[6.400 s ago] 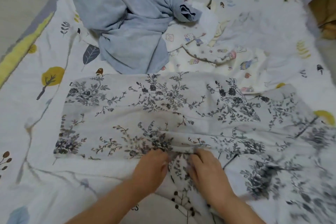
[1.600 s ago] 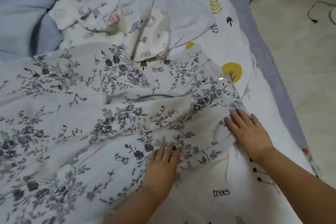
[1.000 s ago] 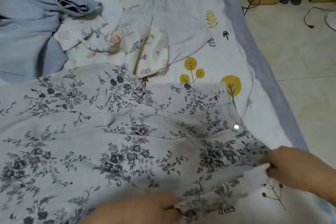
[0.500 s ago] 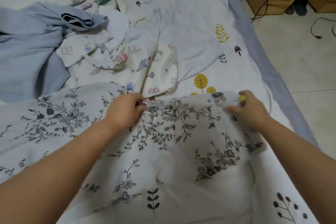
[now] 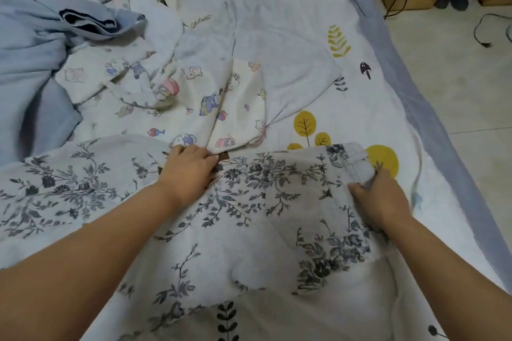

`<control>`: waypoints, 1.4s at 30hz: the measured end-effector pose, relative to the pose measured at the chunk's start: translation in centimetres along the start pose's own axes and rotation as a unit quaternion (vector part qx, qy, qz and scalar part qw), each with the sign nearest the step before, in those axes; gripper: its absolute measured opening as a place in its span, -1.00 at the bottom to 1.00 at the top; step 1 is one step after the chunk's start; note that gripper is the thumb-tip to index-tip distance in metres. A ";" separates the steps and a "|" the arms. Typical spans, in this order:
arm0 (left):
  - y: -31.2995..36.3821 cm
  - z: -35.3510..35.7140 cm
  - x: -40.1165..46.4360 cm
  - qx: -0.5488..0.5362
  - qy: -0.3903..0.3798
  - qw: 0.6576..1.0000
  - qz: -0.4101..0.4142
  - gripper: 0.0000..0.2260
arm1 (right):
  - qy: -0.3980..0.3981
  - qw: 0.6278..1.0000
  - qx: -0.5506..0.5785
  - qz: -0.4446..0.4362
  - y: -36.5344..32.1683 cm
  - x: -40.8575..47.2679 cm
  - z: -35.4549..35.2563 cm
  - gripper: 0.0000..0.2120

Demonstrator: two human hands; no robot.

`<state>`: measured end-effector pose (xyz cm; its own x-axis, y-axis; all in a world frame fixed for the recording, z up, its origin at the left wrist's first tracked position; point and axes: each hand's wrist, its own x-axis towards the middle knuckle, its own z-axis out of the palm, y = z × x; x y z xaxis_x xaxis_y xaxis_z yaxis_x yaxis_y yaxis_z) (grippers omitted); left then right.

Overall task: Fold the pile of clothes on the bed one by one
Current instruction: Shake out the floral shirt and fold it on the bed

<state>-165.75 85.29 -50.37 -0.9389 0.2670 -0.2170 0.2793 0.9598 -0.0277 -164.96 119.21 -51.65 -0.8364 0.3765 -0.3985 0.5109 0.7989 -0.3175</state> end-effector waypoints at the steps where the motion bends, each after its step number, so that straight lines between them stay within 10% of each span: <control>1: 0.0 0.5 0.2 0.020 -0.025 0.999 0.010 -0.75 | -0.009 1.000 -0.005 0.007 0.0 0.2 -0.1 -0.51; 11: 0.6 -0.8 1.5 0.059 -0.117 0.991 0.021 -0.78 | -0.034 0.992 0.095 -0.073 0.2 -1.8 -4.4 -0.75; 17: 4.7 -3.1 2.6 -0.127 0.210 0.968 0.050 -0.87 | 0.113 0.986 0.121 -0.033 3.9 -0.5 -13.5 -0.68; 24: 6.9 0.5 1.6 -0.023 0.002 1.000 -0.008 -0.64 | 0.025 0.998 0.028 0.046 7.5 2.5 -8.8 -0.50; 32: 5.3 -0.8 2.7 -0.138 0.196 0.965 -0.106 -0.90 | 0.191 0.981 0.010 0.010 9.3 2.5 -6.5 -0.76; 38: 6.5 -0.4 5.5 -0.021 0.035 0.990 -0.134 -0.75 | 0.155 0.981 -0.039 0.110 8.0 3.5 -5.3 -0.57; 42: 10.4 0.5 2.4 -0.081 0.213 0.974 -0.018 -0.67 | 0.256 0.960 -0.087 -0.079 5.7 0.3 -2.9 -0.40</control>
<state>-165.01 95.90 -51.63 -0.9553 0.2113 0.2067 0.2414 0.9612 0.1331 -162.88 125.19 -51.12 -0.9115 0.3899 0.1313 0.3663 0.9144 -0.1725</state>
